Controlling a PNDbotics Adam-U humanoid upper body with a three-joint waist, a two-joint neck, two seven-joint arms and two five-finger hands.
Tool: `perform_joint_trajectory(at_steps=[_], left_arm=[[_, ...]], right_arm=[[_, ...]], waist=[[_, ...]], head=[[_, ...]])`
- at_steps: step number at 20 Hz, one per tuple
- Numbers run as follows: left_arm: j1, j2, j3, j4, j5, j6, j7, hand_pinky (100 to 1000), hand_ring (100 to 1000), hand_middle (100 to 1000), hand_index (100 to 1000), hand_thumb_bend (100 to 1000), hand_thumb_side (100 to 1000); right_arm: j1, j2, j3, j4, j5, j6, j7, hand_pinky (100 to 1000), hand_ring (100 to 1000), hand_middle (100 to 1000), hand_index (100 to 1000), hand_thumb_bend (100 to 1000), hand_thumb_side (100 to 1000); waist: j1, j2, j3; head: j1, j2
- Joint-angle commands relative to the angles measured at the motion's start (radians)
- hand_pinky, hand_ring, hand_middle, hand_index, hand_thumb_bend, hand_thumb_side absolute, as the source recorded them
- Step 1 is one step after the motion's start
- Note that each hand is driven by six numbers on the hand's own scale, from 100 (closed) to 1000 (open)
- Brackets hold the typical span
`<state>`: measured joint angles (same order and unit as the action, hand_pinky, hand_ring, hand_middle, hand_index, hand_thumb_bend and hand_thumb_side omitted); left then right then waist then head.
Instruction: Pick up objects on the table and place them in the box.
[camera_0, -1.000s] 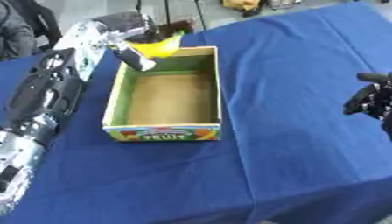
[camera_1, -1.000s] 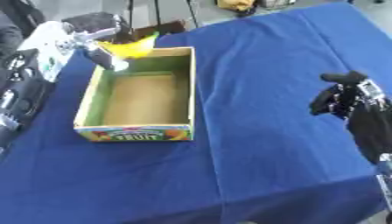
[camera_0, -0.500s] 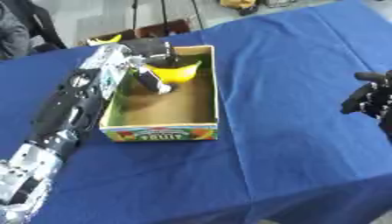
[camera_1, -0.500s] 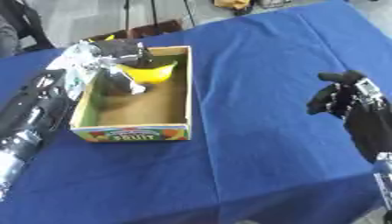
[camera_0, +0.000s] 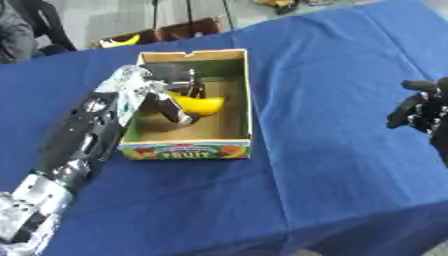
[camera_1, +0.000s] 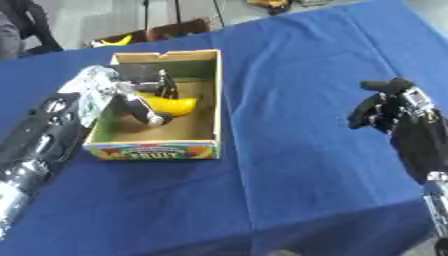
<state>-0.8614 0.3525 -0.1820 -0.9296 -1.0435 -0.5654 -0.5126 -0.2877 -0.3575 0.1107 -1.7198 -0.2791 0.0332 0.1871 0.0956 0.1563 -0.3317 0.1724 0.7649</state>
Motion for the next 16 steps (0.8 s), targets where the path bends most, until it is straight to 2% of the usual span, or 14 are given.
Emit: perform_joint_trajectory(at_steps=[1,2,4,9,12,14,15,16], left_arm=[[-0.010,0.047,0.005,-0.081,0.022,-0.008,-0.014,663,631,626,728,1000,828],[-0.006,0.057,0.011,-0.111,0.022,0.001,-0.006,672,638,629,729,1000,876],[0.011,0.081,0.025,-0.181,0.030,0.022,0.021,677,642,638,737,1000,914],[0.095,0.179,0.067,-0.423,0.146,0.075,0.096,681,649,666,759,1000,947],[0.156,0.256,0.100,-0.566,0.263,0.117,0.128,675,646,678,774,1000,936],[0.205,0.302,0.131,-0.647,0.355,0.152,0.145,668,639,677,771,1000,897],[0.233,0.322,0.150,-0.682,0.399,0.171,0.153,666,636,678,770,1000,921],[0.261,0.340,0.170,-0.713,0.438,0.191,0.159,665,634,674,769,1000,876]], right_arm=[[-0.009,-0.010,-0.012,-0.012,-0.003,-0.003,0.000,583,578,513,812,100,934],[-0.007,-0.009,-0.014,-0.011,-0.003,-0.003,-0.001,583,579,513,813,100,933],[-0.005,-0.009,-0.016,-0.011,-0.004,-0.003,-0.003,583,579,513,812,100,931],[0.006,-0.011,-0.022,-0.009,-0.004,-0.004,-0.008,583,579,513,812,100,930],[0.012,-0.011,-0.026,-0.008,-0.003,-0.005,-0.011,583,579,513,812,100,929],[0.016,-0.011,-0.027,-0.007,-0.003,-0.005,-0.011,584,580,514,812,100,928],[0.017,-0.011,-0.028,-0.007,-0.003,-0.005,-0.012,584,580,513,812,100,920],[0.019,-0.011,-0.029,-0.007,-0.003,-0.005,-0.013,584,580,514,812,100,928]], waist=[[-0.011,-0.017,0.007],[-0.011,-0.018,0.011],[-0.013,-0.020,0.019],[-0.017,-0.029,0.049],[-0.016,-0.035,0.070],[-0.017,-0.039,0.082],[-0.018,-0.040,0.089],[-0.018,-0.041,0.094]], head=[[-0.007,0.005],[-0.009,0.005],[-0.013,0.005],[-0.028,0.005],[-0.038,0.005],[-0.045,0.005],[-0.050,0.005],[-0.053,0.005]])
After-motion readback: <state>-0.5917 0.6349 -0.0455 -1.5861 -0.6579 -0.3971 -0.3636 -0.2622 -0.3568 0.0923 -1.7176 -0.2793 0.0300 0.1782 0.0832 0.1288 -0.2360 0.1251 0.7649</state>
